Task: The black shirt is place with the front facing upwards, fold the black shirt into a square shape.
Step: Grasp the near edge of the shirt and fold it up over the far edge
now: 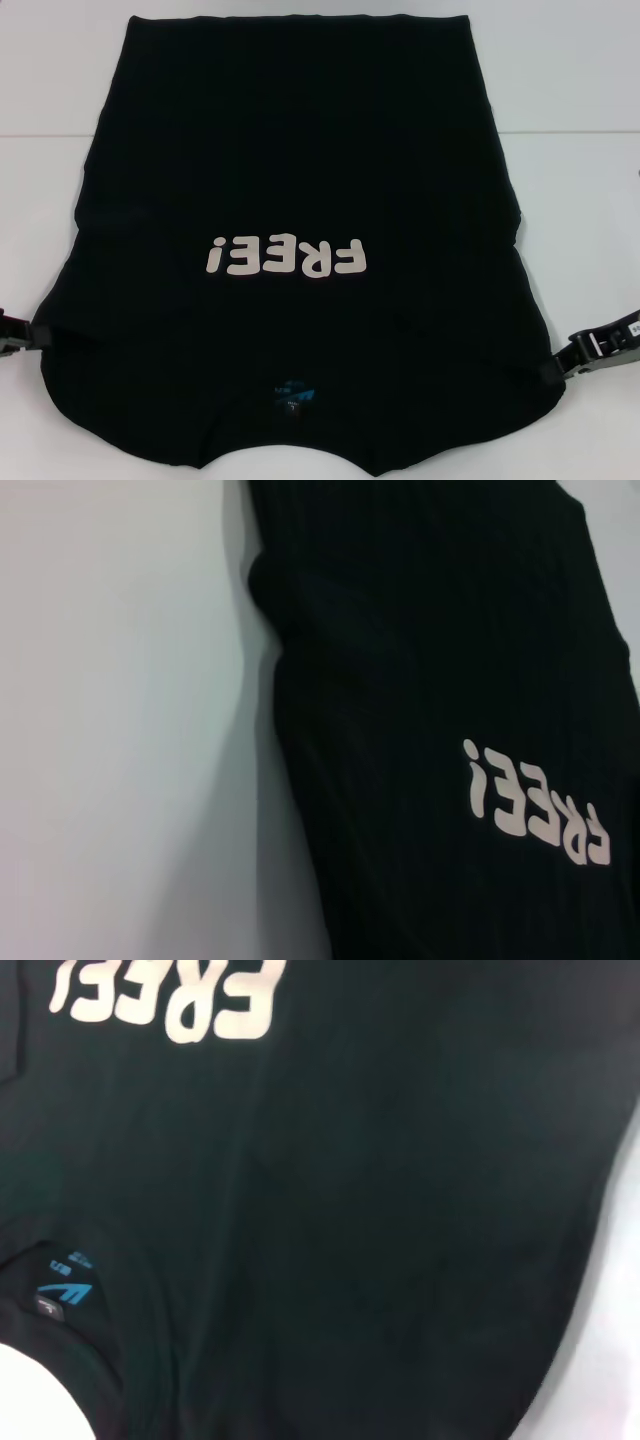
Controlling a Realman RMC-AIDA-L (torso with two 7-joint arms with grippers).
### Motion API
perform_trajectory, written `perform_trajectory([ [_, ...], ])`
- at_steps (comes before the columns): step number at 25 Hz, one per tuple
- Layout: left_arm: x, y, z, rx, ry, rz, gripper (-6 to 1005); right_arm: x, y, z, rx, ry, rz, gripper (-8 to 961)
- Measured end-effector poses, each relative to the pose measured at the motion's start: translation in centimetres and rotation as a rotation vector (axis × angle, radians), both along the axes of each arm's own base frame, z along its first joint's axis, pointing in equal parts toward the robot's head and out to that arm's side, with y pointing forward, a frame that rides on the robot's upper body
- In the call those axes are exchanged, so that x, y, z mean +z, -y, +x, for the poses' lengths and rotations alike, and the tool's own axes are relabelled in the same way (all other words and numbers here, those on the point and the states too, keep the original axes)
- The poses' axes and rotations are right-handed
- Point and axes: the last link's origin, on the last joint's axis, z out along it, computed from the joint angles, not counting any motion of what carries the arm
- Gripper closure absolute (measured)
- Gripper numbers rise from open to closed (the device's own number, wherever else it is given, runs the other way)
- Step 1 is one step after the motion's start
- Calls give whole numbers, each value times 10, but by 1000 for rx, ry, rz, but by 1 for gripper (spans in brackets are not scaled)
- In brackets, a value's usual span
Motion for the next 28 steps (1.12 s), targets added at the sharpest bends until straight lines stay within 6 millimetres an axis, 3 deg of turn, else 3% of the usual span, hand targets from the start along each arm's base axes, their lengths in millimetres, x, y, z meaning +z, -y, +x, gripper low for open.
perform_trajectory([
  [14,-2,4,1,-4,19,-22,989,10,2,6,2,-1,3,885],
  [22,-2,4,1,-7,20,-20,988,10,4,7,-18,9,-3,843],
  [28,-4,4,2,-11,21,-21,988,12,4,10,-33,16,7,644],
])
